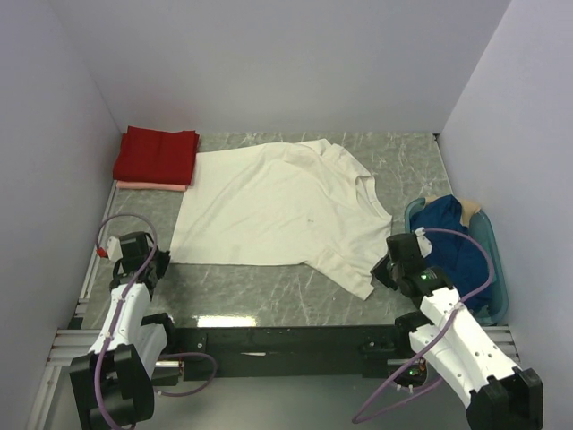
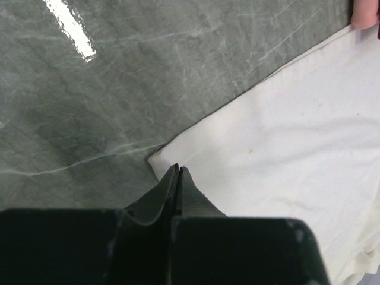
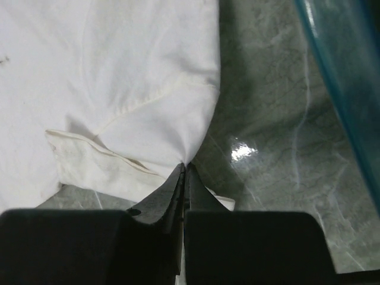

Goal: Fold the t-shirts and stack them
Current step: Flatten the tshirt out

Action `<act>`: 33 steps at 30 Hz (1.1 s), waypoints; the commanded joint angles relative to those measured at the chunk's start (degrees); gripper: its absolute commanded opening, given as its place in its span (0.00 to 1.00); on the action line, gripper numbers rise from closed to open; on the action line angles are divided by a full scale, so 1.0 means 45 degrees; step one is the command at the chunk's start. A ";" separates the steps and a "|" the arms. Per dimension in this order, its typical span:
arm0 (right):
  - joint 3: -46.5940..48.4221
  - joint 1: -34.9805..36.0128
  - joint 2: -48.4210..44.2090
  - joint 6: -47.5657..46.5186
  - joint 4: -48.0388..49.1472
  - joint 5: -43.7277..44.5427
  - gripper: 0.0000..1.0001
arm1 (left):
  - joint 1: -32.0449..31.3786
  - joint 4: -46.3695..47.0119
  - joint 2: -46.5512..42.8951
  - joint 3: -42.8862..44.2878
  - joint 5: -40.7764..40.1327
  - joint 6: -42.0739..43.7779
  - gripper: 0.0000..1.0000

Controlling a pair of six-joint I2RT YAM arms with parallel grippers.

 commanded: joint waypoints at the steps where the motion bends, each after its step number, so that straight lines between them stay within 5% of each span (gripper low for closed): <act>1: 0.0742 -0.0188 -0.0621 -0.0204 -0.1073 0.0499 0.00 | -0.0059 0.0353 -0.0076 -0.0109 0.0124 0.0328 0.01; 17: 0.1700 -0.0442 -0.1247 0.0011 -0.2831 0.0597 0.02 | -0.0215 -0.0019 -0.0702 -0.0363 0.0144 0.0368 0.01; 20: 0.1739 -0.0443 -0.1248 -0.0008 -0.2871 0.0558 0.15 | -0.0293 0.0020 -0.0644 -0.0363 0.0202 0.0426 0.01; 23: 0.1836 -0.0462 -0.1053 -0.0125 -0.2890 0.0344 0.38 | -0.0391 -0.0174 -0.0643 -0.0285 0.0047 0.0407 0.04; 27: 0.2070 -0.0481 -0.0897 -0.0340 -0.2852 0.0265 0.57 | -0.0703 -0.0545 -0.0721 -0.0187 -0.0422 0.0134 0.32; 33: 0.1896 -0.0404 -0.0391 -0.0731 -0.1721 -0.0923 0.59 | -0.1133 -0.0820 -0.0741 -0.0284 -0.0638 -0.0393 0.37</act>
